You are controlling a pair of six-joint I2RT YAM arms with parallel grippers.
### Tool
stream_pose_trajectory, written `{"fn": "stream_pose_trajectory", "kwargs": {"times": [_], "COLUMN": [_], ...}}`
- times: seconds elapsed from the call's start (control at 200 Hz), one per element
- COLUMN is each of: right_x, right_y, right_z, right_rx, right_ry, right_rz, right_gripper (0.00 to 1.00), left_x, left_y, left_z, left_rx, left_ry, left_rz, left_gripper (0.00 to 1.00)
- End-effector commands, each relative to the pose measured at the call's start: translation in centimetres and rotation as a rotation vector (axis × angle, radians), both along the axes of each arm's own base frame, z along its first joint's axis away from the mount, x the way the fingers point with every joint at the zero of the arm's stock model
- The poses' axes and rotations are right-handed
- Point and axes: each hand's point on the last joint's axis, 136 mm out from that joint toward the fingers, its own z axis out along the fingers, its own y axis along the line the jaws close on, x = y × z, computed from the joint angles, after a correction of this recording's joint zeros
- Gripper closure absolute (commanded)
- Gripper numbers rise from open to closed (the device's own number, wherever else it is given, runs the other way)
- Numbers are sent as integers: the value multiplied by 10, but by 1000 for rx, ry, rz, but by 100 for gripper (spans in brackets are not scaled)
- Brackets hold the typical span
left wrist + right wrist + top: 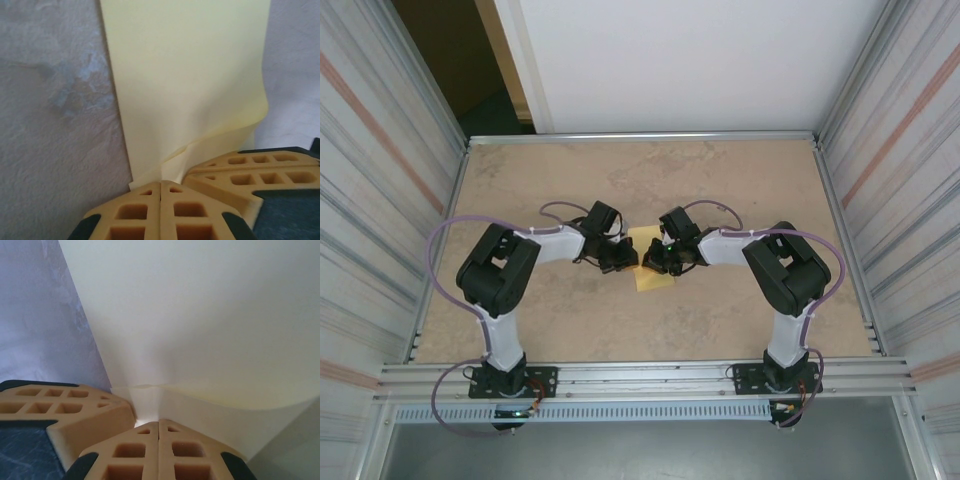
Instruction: Fold a paper plane with a square sheet of paper (pick it up from the middle)
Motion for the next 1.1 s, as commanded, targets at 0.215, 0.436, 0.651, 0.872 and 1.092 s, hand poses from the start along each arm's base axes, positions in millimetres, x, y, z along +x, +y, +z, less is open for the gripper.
{"fn": "stream_pose_trajectory", "kwargs": {"times": [0.215, 0.436, 0.651, 0.872, 1.092], "right_x": [1, -7, -7, -2, -2], "right_y": [-14, -56, -40, -31, -32], "right_z": [49, 39, 32, 24, 11], "right_rx": [-42, -243, -234, -241, -268], "right_ry": [-111, -120, -94, -81, -54], "right_rz": [0, -56, -9, 15, 16], "right_gripper": [74, 52, 50, 51, 57], "left_x": [2, 5, 5, 6, 4], "left_y": [0, -6, -11, -17, -18], "left_z": [-2, 12, 23, 37, 36], "left_rx": [26, -17, -55, -103, -109], "left_ry": [-2, -29, -47, -75, -70], "left_rz": [-15, -22, -30, -50, -60], "left_gripper": [100, 100, 96, 93, 92]}}
